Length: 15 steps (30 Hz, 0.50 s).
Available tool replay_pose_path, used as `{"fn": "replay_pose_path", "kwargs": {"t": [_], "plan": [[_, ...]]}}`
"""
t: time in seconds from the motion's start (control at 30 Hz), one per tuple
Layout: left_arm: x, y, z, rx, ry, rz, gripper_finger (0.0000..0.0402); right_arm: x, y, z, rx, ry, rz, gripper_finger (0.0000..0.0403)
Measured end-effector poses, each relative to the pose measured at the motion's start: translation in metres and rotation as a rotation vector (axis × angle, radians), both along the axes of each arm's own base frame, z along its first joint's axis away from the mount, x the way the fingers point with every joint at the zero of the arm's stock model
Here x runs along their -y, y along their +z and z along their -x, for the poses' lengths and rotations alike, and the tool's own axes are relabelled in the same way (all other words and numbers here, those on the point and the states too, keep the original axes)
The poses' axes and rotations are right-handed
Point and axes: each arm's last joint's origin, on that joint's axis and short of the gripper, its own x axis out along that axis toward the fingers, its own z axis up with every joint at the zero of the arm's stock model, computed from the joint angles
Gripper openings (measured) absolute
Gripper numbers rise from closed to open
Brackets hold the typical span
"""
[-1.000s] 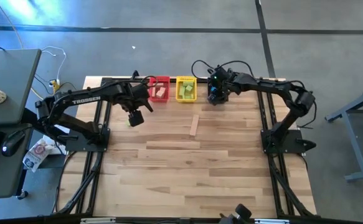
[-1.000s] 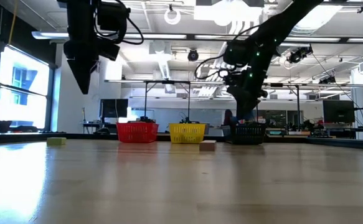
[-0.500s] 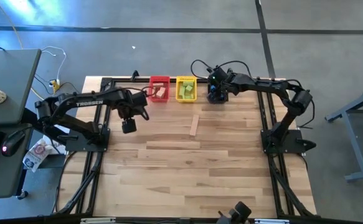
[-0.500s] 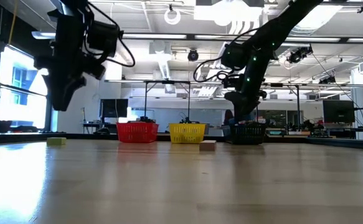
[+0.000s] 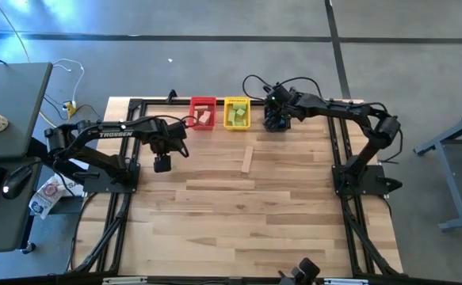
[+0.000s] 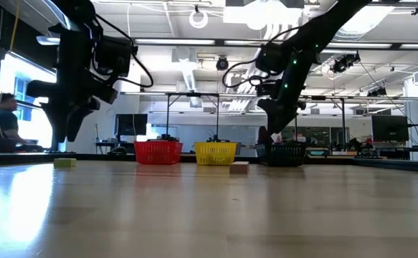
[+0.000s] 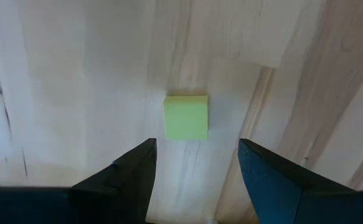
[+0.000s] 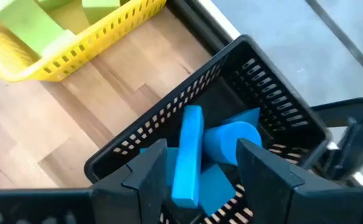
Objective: Sort & place blocks by color
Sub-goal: Put the green block into the yellow basket
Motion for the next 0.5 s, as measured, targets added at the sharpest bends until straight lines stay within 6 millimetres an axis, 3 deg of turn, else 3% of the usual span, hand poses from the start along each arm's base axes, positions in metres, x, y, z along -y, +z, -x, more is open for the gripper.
{"fn": "replay_pose_path", "kwargs": {"t": [0.5], "plan": [[-0.002, 0.0, -0.003, 0.022, -0.012, -0.03, 0.0209, -0.012, 0.031, 0.006, 0.097, 0.029, 0.04, 0.0179]]}}
